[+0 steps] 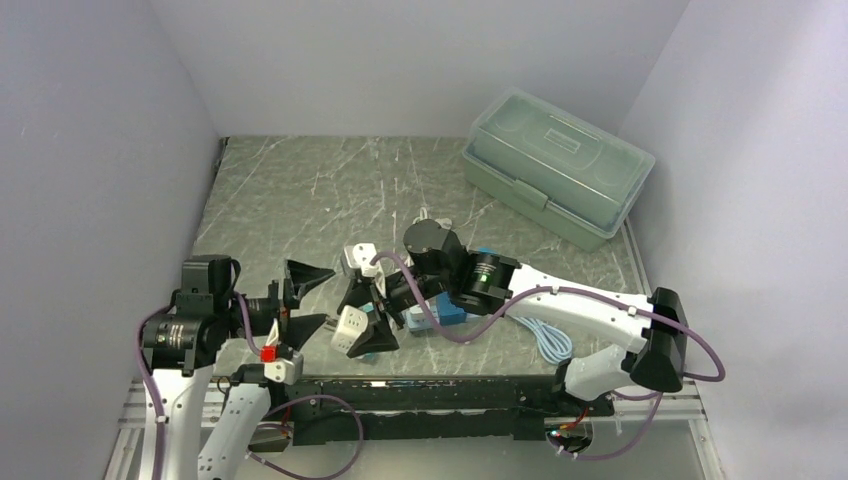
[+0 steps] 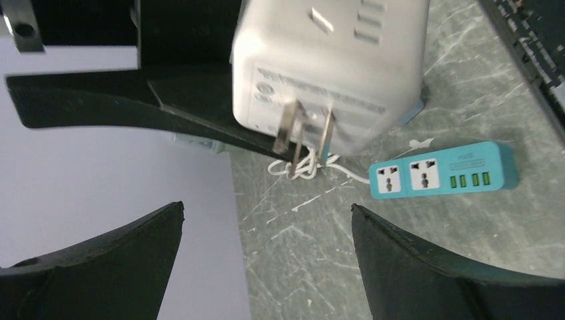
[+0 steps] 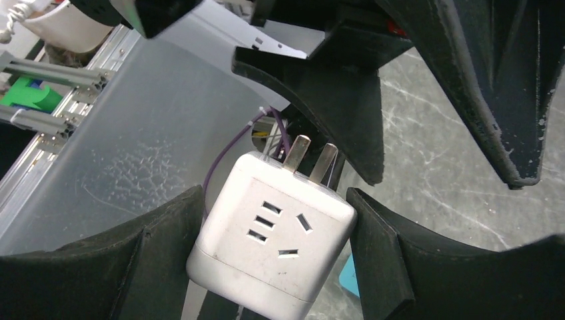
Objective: Insert the plug
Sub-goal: Pick up the plug from the corner of the board.
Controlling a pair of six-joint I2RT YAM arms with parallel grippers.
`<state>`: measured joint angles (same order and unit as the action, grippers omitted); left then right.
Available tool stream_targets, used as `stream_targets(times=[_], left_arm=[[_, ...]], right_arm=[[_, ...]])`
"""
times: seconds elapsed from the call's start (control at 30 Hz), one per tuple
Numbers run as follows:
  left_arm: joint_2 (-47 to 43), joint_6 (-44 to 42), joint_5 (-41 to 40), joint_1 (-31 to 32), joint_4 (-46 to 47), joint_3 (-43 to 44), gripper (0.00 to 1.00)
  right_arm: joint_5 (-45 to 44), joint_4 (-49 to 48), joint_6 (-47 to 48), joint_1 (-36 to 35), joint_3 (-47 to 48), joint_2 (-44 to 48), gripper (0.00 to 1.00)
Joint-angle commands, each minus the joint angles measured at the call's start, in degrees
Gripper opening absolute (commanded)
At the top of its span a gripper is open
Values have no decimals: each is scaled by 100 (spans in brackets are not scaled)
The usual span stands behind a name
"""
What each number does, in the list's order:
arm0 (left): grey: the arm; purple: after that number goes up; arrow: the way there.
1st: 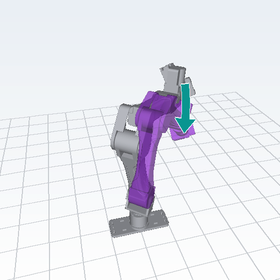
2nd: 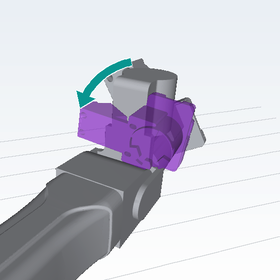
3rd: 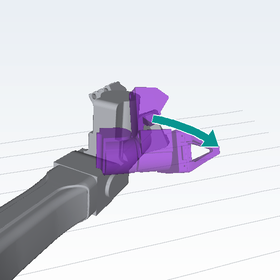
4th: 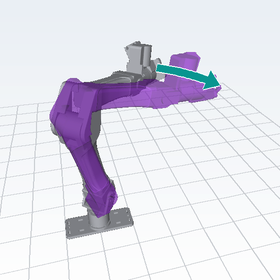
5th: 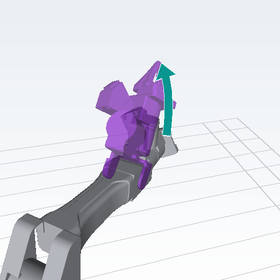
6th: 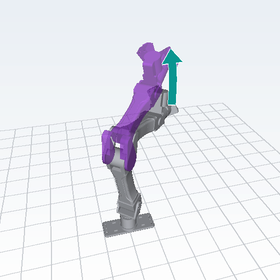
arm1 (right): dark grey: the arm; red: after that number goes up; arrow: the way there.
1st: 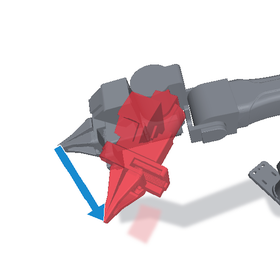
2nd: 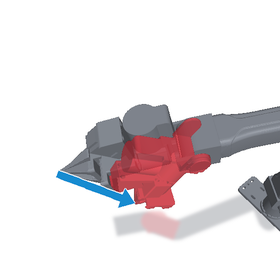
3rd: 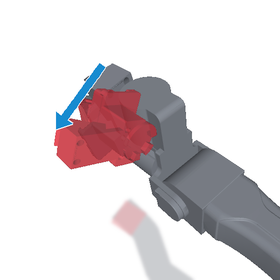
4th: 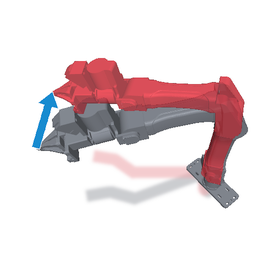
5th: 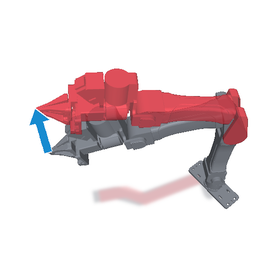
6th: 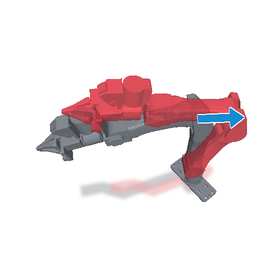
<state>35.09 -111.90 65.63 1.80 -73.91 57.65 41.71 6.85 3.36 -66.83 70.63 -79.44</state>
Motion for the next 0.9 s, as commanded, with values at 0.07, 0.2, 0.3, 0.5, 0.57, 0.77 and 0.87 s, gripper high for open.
stream_targets(times=[0.07, 0.2, 0.3, 0.5, 0.57, 0.77, 0.87], left_arm=[[52, -4235, 1487, -18, -2046, 324, 100], [-35, -4388, 1632, -6, -2146, 275, 100], [-121, -4389, 1754, -12, -2000, 176, 100], [-92, -4393, 1916, -5, -1761, 123, 100], [-65, -4393, 1896, -12, -1581, 80, 100], [101, -4393, 1867, -7, -1131, -46, 100], [247, -4393, 1805, 2, -938, -62, 98]], right_arm=[[314, -128, 199, 77, 406, -98, 22], [244, -235, 182, 158, 408, -165, 21], [276, -383, 113, 240, 445, -257, 21], [230, -481, 89, 412, 665, -545, 21], [243, -540, 45, 494, 732, -641, 21], [368, -498, 95, 648, 1010, -946, 21], [623, -435, 147, 712, 1220, -1113, 21]])
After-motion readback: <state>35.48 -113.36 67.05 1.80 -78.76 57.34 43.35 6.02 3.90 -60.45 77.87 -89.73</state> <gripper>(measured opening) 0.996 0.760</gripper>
